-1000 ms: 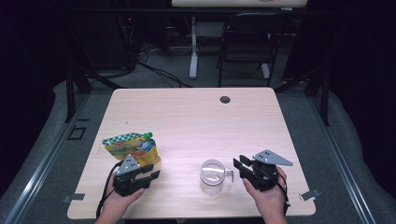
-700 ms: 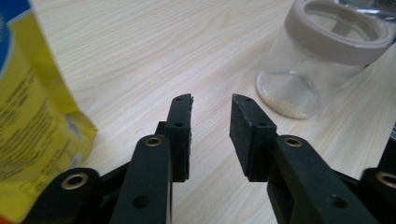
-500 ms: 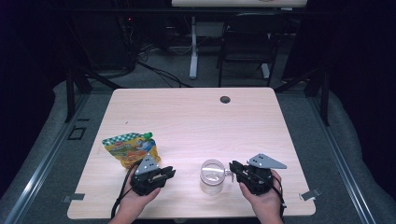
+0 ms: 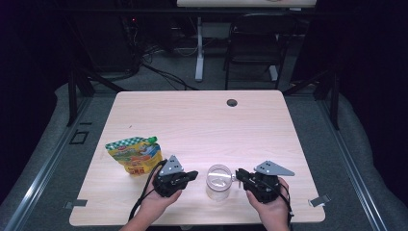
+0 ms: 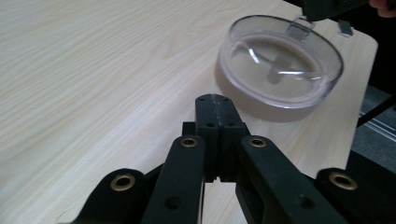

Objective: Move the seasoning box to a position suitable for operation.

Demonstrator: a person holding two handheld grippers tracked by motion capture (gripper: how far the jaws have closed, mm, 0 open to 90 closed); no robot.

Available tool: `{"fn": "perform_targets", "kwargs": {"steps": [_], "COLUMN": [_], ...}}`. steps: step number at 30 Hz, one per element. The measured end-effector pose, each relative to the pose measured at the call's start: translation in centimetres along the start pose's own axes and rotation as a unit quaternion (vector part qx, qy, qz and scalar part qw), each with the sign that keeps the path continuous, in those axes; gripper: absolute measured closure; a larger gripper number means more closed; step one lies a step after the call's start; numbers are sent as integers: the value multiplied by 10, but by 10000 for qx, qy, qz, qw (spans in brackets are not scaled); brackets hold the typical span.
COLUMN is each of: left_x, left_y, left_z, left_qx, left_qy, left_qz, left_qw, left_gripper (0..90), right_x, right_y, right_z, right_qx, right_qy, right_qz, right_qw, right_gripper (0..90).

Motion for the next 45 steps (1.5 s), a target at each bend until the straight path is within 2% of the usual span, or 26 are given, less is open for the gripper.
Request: {"fn": "perform_targets", "kwargs": {"steps": [3,7,9,12,17,26,39,44,45], "left_x": [-3,-7,-8,-10,-12,-12,-13,-11,-11], "left_y": [-1,-6,-7,-6,-8,-6,2,1,-1], "left_z": [5,10,12,14,17,15,11,11,12], "left_qx": [22,171,200,207,280,249,63,127,168], "left_qy": [-44,-79,-65,-189,-202,-226,-283,-171,-219], "left_qz": [24,146,174,176,236,215,215,206,216], "left_qw": [10000,9997,9996,9995,9991,9992,9993,9996,9994], "left_gripper": [900,900,900,900,900,900,900,900,900], "right_x": [1,3,3,4,4,4,6,7,7], "right_y": [0,0,0,-1,-2,-3,-5,-5,-5], "right_z": [0,0,0,-1,-2,-2,-3,-2,-3], "right_qx": [-12,-20,-51,-42,-40,-66,-100,-96,-82], "right_qy": [-6,-50,-54,-56,-54,-82,-58,-56,-65], "right_qz": [-16,-107,-93,-94,-70,-76,-97,-91,-95], "right_qw": [10000,9999,9999,9999,10000,9999,9999,9999,9999], "right_gripper": [819,830,833,837,836,835,799,796,807]}}
Point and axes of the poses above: each handheld gripper's, and its own axes: z roughly forward along the jaws, y roughly out of its top, x roughly to its left, the point moved 5 cm from there along z, roughly forward along the jaws, and after that the axes turned 8 degrees about -z, right-handed, at the moved point
